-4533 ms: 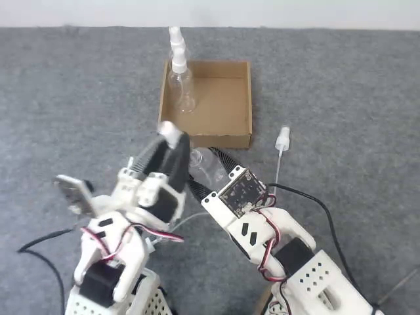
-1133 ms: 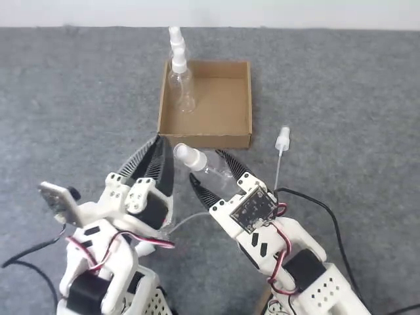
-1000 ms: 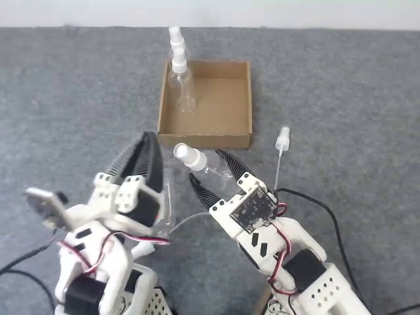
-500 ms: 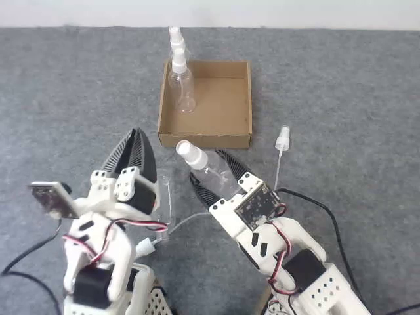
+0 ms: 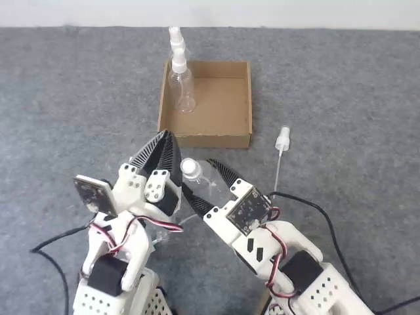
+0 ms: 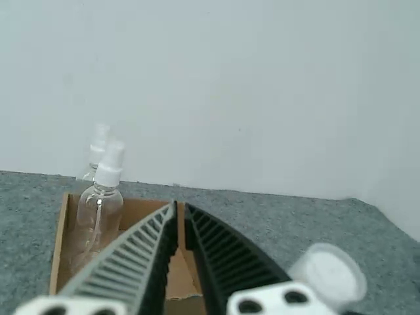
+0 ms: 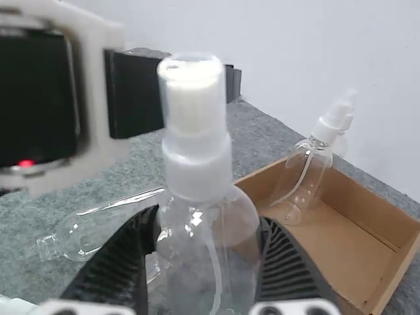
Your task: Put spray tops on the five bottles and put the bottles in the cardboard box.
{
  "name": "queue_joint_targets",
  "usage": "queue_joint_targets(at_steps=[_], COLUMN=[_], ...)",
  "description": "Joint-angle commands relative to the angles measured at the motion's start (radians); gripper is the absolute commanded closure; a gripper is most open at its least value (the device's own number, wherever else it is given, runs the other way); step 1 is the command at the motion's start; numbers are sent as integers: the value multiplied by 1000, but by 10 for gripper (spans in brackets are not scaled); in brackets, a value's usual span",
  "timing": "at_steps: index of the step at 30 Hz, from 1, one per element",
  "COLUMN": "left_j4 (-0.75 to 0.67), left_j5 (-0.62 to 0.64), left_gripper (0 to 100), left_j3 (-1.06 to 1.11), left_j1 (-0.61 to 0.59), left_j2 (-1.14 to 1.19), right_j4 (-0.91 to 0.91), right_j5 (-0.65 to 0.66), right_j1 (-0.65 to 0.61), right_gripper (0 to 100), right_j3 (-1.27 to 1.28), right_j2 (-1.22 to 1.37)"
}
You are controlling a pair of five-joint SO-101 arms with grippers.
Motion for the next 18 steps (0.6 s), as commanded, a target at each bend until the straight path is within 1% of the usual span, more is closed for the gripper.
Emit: queue_joint_targets(at_steps=[1, 7, 14, 18], left_j4=[-15, -15, 77, 91], left_j5=[-37, -64, -64, -64], left_gripper=[984, 982, 981, 981], left_j3=[-8, -8, -45, -47], left_j1=[23, 28, 34, 63], left_j2=[-14, -15, -15, -15], right_j4=[-4, -4, -8, -7], right_j5=[-3, -3, -3, -3], right_j1=[-16, -13, -4, -4], right_gripper=[991, 991, 991, 991], right_j3=[-49, -49, -51, -49], right_j2=[-13, -12, -12, -12])
